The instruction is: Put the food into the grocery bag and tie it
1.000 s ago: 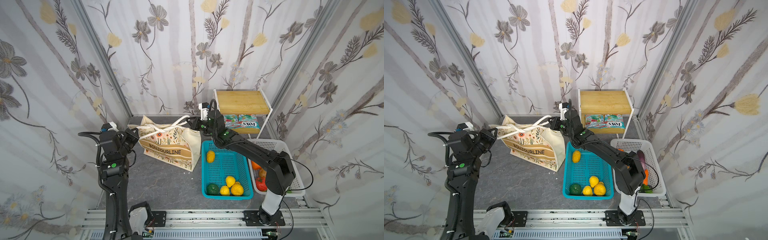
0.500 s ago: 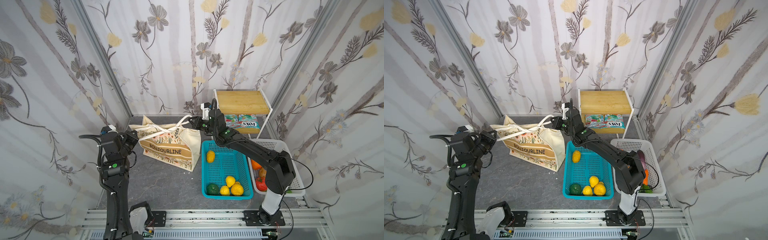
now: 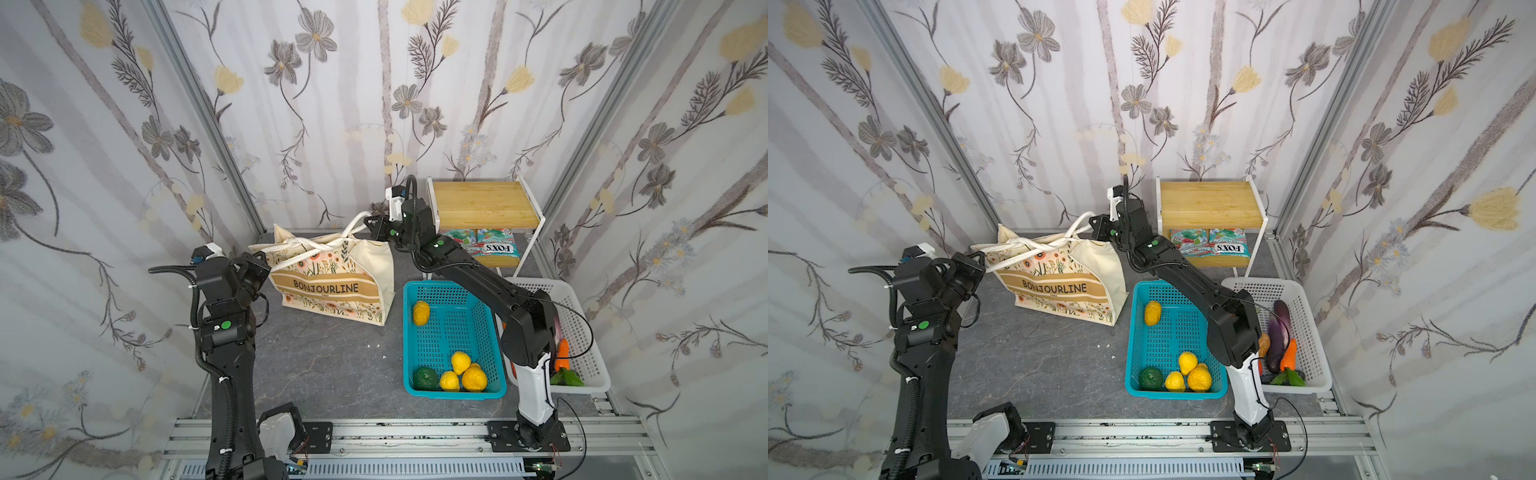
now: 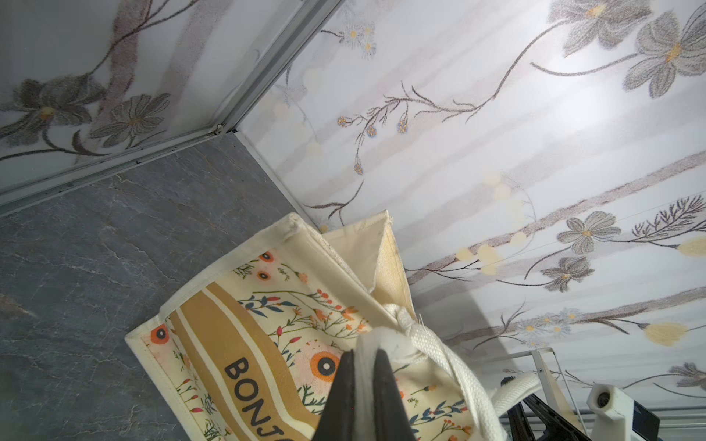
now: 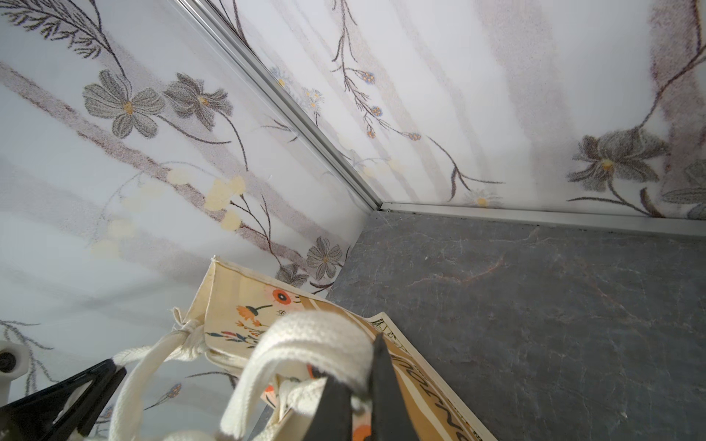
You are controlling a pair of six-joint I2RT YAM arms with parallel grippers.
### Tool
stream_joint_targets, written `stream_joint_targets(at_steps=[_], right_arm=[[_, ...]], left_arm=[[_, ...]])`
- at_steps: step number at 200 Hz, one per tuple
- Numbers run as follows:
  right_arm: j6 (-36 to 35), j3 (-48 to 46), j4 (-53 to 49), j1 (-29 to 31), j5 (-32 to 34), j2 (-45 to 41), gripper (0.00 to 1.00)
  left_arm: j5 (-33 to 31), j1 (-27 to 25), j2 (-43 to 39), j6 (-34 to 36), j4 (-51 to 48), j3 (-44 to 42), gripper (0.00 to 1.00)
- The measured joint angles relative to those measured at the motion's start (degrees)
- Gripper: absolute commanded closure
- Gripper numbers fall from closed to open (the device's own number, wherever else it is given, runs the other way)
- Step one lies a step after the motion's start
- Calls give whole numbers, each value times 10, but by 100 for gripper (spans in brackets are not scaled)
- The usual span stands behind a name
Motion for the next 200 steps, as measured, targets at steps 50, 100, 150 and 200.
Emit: stream_joint_targets(at_steps=[50, 100, 150, 200], right_arm=[[-50, 73, -22, -7, 50, 53, 100], [-88, 95, -16, -12, 61, 74, 98], [-151, 96, -4, -6, 152, 54, 54], [-233, 98, 6, 47, 238, 16, 42]], left_arm=[[-31, -65, 3, -21, 69, -76, 100], [-59, -92, 23, -19, 107, -92, 86], [-108, -90, 25, -5, 95, -82, 57], [-110, -91, 12, 14, 95, -70, 31]])
